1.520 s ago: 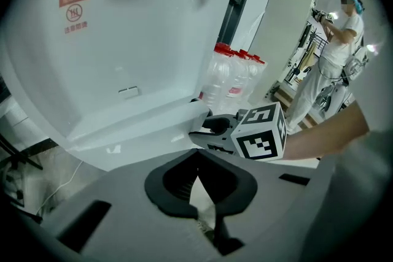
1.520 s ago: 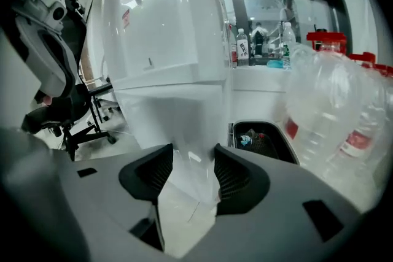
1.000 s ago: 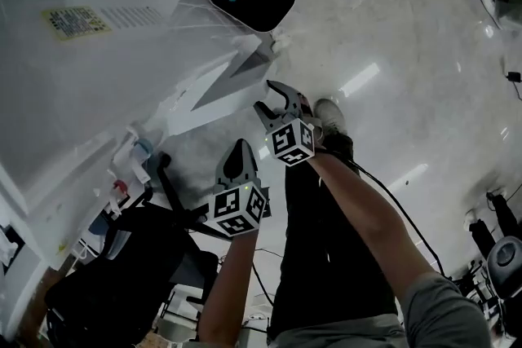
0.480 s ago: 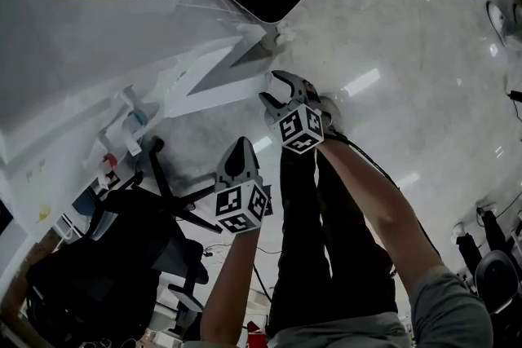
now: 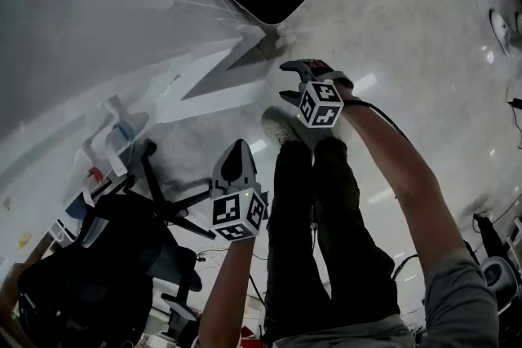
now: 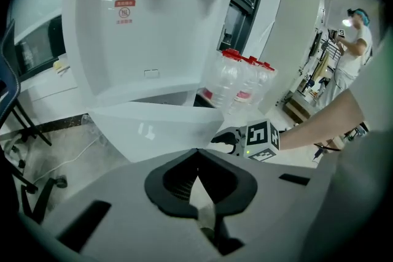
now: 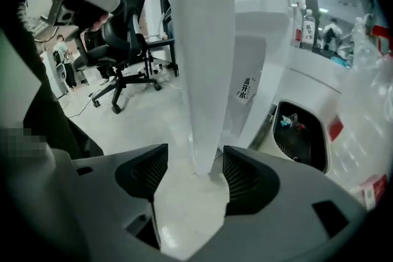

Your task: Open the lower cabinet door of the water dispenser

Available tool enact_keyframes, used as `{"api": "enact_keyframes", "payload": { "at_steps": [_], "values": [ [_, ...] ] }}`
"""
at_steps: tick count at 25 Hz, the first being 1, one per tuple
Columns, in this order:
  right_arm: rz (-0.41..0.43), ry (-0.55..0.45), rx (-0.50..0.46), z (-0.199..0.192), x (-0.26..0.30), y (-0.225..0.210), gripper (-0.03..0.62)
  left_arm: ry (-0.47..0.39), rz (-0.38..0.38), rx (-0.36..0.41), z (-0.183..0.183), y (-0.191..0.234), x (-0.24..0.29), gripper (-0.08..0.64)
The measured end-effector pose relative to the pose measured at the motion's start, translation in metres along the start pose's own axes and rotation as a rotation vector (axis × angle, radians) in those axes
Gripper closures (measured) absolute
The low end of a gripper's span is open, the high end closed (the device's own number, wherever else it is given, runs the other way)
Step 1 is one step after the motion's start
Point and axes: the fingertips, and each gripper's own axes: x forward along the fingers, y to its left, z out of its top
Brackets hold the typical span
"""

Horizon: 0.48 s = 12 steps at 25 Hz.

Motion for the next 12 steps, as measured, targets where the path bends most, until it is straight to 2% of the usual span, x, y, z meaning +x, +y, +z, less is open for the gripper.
{"api": "enact_keyframes", "payload": {
  "at_steps": [7, 12],
  "values": [
    [0.037, 0.001, -0.106, 0.006, 0.028, -0.004, 0.328, 0.008, 0.022, -0.032, -0.01, 0.007, 0.007, 0.552],
    [0.014, -0.011, -0.158, 0.02, 0.03, -0.012, 0.333, 0.012, 0.045, -0.05, -0.015, 0.006, -0.002, 0.552]
  ]
}}
